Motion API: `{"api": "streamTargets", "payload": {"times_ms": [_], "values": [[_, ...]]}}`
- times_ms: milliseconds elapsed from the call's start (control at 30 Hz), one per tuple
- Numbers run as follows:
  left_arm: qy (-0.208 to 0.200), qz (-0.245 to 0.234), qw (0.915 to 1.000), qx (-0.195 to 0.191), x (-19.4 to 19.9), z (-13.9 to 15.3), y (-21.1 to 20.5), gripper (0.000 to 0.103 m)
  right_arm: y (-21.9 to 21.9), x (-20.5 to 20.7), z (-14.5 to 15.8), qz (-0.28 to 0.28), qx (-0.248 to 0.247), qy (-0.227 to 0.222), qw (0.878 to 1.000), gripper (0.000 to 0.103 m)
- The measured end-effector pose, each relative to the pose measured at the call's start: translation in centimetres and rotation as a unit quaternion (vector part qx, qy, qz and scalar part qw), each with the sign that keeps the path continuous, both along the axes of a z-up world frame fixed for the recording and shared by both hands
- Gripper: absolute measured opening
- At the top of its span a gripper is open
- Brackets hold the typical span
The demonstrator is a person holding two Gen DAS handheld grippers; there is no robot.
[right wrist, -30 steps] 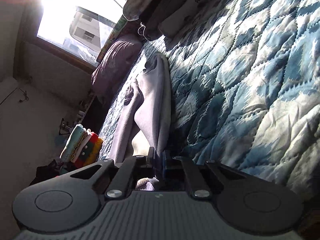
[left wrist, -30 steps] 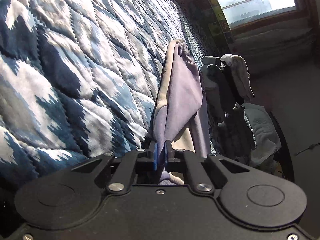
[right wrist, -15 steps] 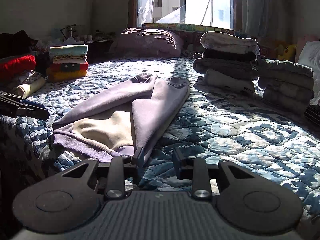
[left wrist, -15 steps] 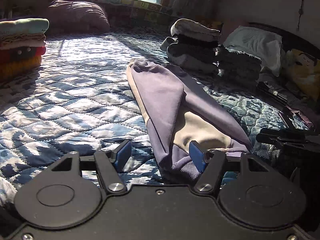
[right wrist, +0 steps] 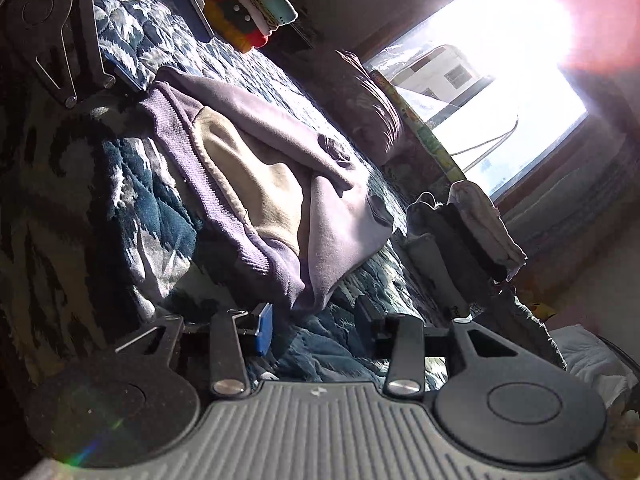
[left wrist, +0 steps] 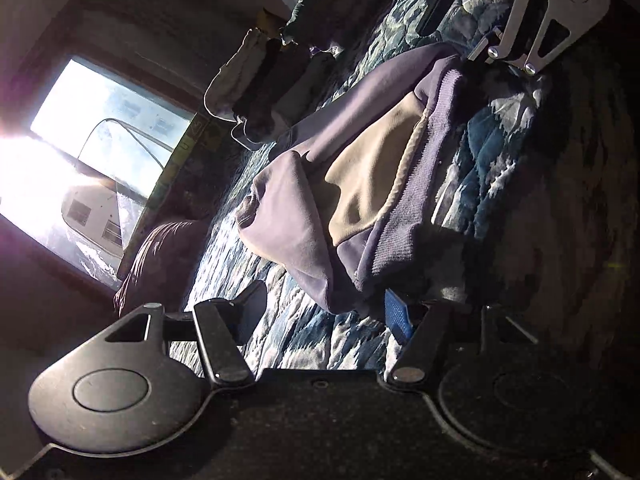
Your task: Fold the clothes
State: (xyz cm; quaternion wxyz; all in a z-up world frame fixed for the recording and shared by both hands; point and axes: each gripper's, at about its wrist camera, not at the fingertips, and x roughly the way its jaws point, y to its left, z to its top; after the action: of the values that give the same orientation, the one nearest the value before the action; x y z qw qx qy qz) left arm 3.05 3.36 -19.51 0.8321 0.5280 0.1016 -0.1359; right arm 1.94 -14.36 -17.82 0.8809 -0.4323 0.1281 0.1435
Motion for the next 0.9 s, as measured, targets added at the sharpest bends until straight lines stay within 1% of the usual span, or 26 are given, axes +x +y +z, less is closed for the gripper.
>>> {"api": "streamTargets", "payload": {"times_ms": [67,167,267,300,333,367,400,433,533,633,700,767,833,867,900], "values": [[-0.021,-0.005,0.9997,0.007,0.2,-0.4,0.0,0.063,0.5,0.1,-0.4,0.002,-0.015,-0.015,1.000,0.042],[-0.045,-0.016,0.9988,0.013,0.0,-0.5,-0.2,0.063,1.1,-0.2,-0.8,0.007,-0.035,-0.056,0.998,0.043],[-0.051,-0.023,0.9983,0.015,-0.1,-0.5,-0.2,0.056,1.2,-0.1,-0.6,0.009,-0.030,-0.076,0.997,0.042],[-0.048,-0.023,0.9985,0.016,-0.1,-0.6,-0.3,0.050,1.1,0.0,-0.5,0.013,-0.029,-0.075,0.997,0.039],[-0.043,-0.024,0.9986,0.017,-0.2,-0.7,-0.4,0.038,1.1,0.0,-0.5,0.017,-0.028,-0.067,0.997,0.022],[-0.038,-0.025,0.9988,0.019,-0.2,-0.7,-0.5,0.032,1.0,0.1,-0.5,0.020,-0.025,-0.057,0.998,0.012],[-0.035,-0.022,0.9989,0.024,-0.3,-0.9,-0.8,0.021,1.0,0.1,-0.4,0.024,-0.021,-0.047,0.998,0.009],[-0.034,-0.016,0.9988,0.030,-0.4,-1.0,-1.1,0.014,0.9,0.1,-0.2,0.028,-0.017,-0.035,0.999,0.008],[-0.016,-0.012,0.9995,0.024,-1.1,-0.2,-1.3,0.009,0.5,-0.5,0.8,0.036,0.000,-0.013,0.999,0.007],[0.001,-0.015,0.9998,0.014,-2.3,1.6,-1.0,0.009,-0.2,-2.1,2.6,0.045,0.016,-0.005,0.999,0.007],[0.011,-0.021,0.9996,-0.015,-3.3,3.2,-0.7,0.009,-1.0,-3.1,4.0,0.044,0.038,-0.009,0.998,0.007],[0.021,-0.027,0.9983,-0.047,-4.3,4.9,-0.3,0.009,-1.9,-3.6,5.5,0.038,0.077,-0.008,0.996,0.007],[0.030,-0.025,0.9964,-0.075,-4.3,6.3,-0.1,0.013,-2.8,-3.3,6.8,0.034,0.112,-0.010,0.993,0.007],[0.030,-0.025,0.9955,-0.087,-4.1,6.9,0.0,0.014,-3.1,-3.0,7.3,0.034,0.128,-0.008,0.991,0.007],[0.027,-0.021,0.9935,-0.109,-3.4,7.7,0.2,0.015,-3.4,-2.6,7.7,0.035,0.145,-0.006,0.989,0.007]]}}
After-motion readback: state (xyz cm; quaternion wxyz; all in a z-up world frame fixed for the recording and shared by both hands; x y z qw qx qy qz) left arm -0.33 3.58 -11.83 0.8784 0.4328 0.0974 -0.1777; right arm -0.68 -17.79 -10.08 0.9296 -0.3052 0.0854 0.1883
